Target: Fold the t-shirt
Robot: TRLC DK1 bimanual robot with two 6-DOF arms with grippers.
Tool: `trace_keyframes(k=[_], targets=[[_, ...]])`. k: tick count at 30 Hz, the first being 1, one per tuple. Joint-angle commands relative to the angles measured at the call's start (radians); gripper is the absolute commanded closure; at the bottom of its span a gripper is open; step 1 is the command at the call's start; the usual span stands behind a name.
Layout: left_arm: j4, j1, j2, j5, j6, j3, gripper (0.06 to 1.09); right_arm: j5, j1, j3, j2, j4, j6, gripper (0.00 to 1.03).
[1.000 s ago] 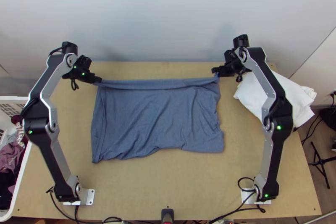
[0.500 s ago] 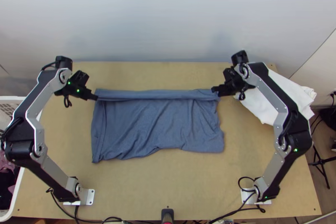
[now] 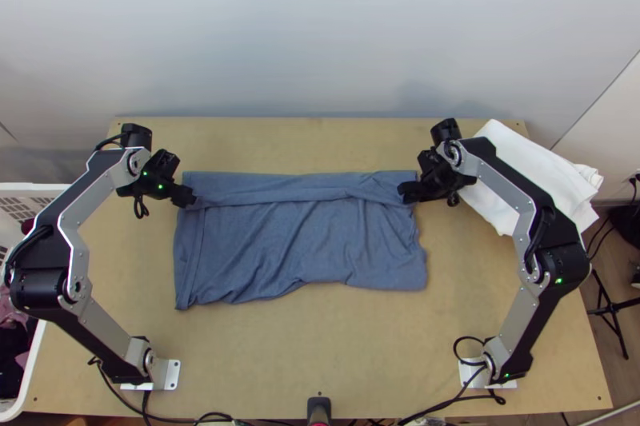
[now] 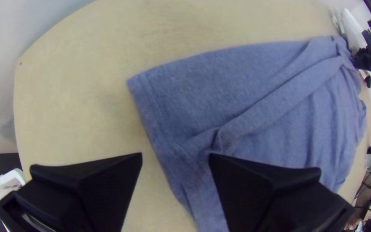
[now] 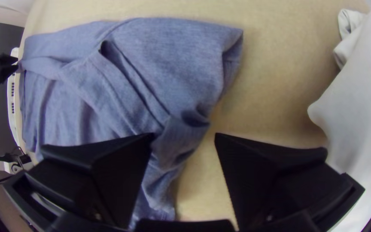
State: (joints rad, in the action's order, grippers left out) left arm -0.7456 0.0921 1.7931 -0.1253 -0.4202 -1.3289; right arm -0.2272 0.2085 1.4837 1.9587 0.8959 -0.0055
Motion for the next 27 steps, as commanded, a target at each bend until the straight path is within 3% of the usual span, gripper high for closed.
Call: trace_keyframes(k=[1,6,13,17,27], targets=[[0.028,0.012,-0.052,0.012,0.037,0.007,0.09,0.000,-0.001,-0.014,-0.067,0.038,-0.021,0.04],[-0.043,0.067,-0.132,0.007,0.014,-0.027,0.09,0.002,-0.012,-0.036,-0.178,0.117,-0.048,0.04],[-0.227,-0.020,-0.405,0.007,-0.193,0.135,0.11,0.003,0.060,-0.204,-0.363,0.212,-0.085,0.06],[-0.248,-0.114,-0.557,0.013,-0.287,0.300,0.11,0.003,0.098,-0.332,-0.451,0.213,-0.088,0.07],[-0.345,-0.249,-0.640,0.018,-0.324,0.385,0.14,0.003,0.118,-0.474,-0.503,0.218,-0.099,0.10]])
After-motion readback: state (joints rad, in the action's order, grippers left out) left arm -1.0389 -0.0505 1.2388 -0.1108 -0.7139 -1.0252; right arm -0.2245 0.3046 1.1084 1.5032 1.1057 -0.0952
